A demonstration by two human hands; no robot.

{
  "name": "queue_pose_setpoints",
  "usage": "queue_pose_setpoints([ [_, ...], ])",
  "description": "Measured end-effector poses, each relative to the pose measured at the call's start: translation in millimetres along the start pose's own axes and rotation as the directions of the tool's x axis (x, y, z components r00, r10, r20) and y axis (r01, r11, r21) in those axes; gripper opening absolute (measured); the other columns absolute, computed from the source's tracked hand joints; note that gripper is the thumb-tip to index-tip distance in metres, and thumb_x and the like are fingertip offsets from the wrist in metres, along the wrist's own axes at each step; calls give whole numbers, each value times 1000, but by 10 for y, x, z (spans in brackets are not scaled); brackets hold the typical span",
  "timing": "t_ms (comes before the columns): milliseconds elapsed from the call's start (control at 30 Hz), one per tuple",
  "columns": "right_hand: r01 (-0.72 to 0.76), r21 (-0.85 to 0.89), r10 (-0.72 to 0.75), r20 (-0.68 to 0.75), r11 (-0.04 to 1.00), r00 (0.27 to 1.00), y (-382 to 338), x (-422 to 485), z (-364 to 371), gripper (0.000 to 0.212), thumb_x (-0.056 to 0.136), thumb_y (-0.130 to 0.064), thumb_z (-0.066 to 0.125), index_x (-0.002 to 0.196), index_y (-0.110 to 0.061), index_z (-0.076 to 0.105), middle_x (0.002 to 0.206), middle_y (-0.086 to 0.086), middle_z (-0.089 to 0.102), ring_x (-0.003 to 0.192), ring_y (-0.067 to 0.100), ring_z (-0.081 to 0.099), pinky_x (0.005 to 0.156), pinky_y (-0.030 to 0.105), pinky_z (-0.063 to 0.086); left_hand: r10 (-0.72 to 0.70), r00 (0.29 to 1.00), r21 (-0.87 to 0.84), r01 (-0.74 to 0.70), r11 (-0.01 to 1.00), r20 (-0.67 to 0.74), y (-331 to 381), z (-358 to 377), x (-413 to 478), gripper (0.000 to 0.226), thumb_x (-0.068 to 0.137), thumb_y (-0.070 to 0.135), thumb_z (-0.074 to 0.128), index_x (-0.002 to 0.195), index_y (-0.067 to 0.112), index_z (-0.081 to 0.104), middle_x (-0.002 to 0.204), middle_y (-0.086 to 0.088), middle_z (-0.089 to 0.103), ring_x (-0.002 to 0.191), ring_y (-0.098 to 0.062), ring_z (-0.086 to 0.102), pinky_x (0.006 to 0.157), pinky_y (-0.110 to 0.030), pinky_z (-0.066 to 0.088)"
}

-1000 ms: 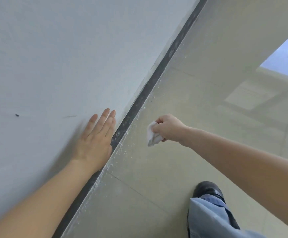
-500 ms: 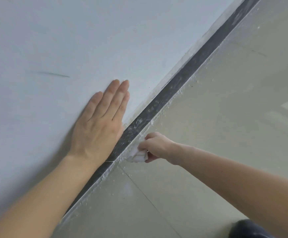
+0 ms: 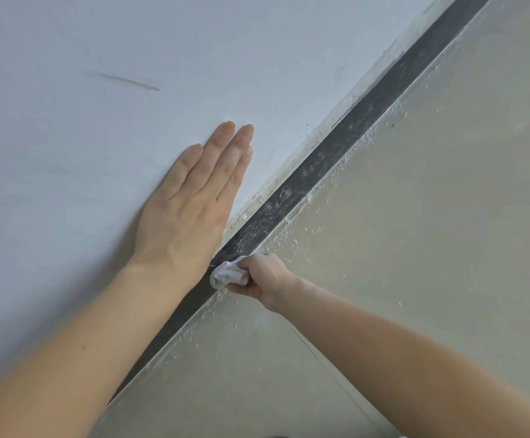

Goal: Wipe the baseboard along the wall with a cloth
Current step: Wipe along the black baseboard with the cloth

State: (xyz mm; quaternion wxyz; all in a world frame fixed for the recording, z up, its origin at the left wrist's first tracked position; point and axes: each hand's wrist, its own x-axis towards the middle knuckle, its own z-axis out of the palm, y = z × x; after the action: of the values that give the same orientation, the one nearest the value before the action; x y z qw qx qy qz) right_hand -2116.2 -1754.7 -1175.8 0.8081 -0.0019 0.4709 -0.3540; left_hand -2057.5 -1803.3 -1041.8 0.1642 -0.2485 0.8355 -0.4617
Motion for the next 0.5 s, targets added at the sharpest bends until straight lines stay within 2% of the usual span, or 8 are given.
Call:
queue_pose_setpoints([
  [67, 28, -70, -30, -26, 997, 999, -132, 2, -80, 18, 90, 10, 47, 82, 2, 61, 101, 18, 60, 72, 20, 60, 83, 35, 56, -5, 1000, -5, 5, 1000, 7, -11, -3, 0, 78, 92, 21, 36, 149, 4, -13, 156, -9, -20, 144, -26, -14, 113, -38, -13],
  [133, 41, -84, -47, -72, 996, 996, -251, -10, -188, 17, 90, 9, 47, 84, 5, 63, 107, 20, 63, 79, 24, 63, 83, 35, 57, -9, 1000, -35, 10, 999, 17, -19, -17, 13, 78, 92, 21, 38, 150, 4, -12, 156, -9, -20, 144, -27, -15, 113, -38, -15],
  [200, 66, -37, -70, -123, 997, 990, -369, -44, -291, 19, 90, 10, 47, 79, 5, 61, 110, 22, 63, 87, 27, 63, 86, 38, 56, -17, 1000, -65, 18, 998, 20, -20, -25, 18, 79, 91, 20, 39, 150, 5, -11, 157, -8, -19, 144, -26, -15, 113, -38, -15],
  [267, 128, 60, -114, -197, 990, 974, -475, -134, -377, 21, 89, 13, 45, 77, 3, 59, 104, 22, 62, 86, 28, 62, 89, 40, 54, -25, 1000, -82, 26, 996, 16, -24, -24, 20, 79, 90, 19, 40, 150, 5, -9, 157, -8, -17, 144, -25, -16, 113, -37, -16],
  [333, 236, 233, -157, -313, 943, 937, -556, -215, -482, 21, 91, 9, 42, 82, 0, 59, 85, 17, 59, 71, 23, 59, 75, 35, 56, -30, 999, -119, 32, 992, 18, -32, -23, 24, 79, 89, 15, 41, 151, 6, -7, 158, -7, -15, 144, -24, -16, 114, -36, -16],
  [400, 332, 334, -160, -451, 882, 878, -580, -255, -579, 24, 92, -7, 43, 75, -7, 59, 66, 10, 55, 51, 18, 49, 51, 28, 45, -28, 999, -137, 30, 990, 20, -42, -23, 25, 79, 88, 13, 41, 151, 6, -7, 158, -6, -15, 143, -23, -18, 114, -36, -17],
  [467, 335, 274, -155, -517, 901, 842, -512, -261, -613, 26, 90, -16, 40, 69, -11, 55, 56, 5, 48, 43, 15, 40, 42, 22, 33, -25, 1000, -148, 27, 989, 15, -42, -22, 23, 78, 87, 11, 40, 151, 6, -6, 158, -5, -14, 144, -22, -18, 115, -35, -16],
  [500, 298, 206, -159, -507, 932, 847, -445, -263, -585, 27, 90, -18, 39, 70, -11, 54, 54, 4, 47, 42, 14, 38, 41, 21, 31, -28, 1000, -155, 29, 988, 8, -38, -21, 22, 77, 87, 11, 39, 151, 6, -4, 158, -5, -12, 144, -23, -15, 115, -35, -15],
])
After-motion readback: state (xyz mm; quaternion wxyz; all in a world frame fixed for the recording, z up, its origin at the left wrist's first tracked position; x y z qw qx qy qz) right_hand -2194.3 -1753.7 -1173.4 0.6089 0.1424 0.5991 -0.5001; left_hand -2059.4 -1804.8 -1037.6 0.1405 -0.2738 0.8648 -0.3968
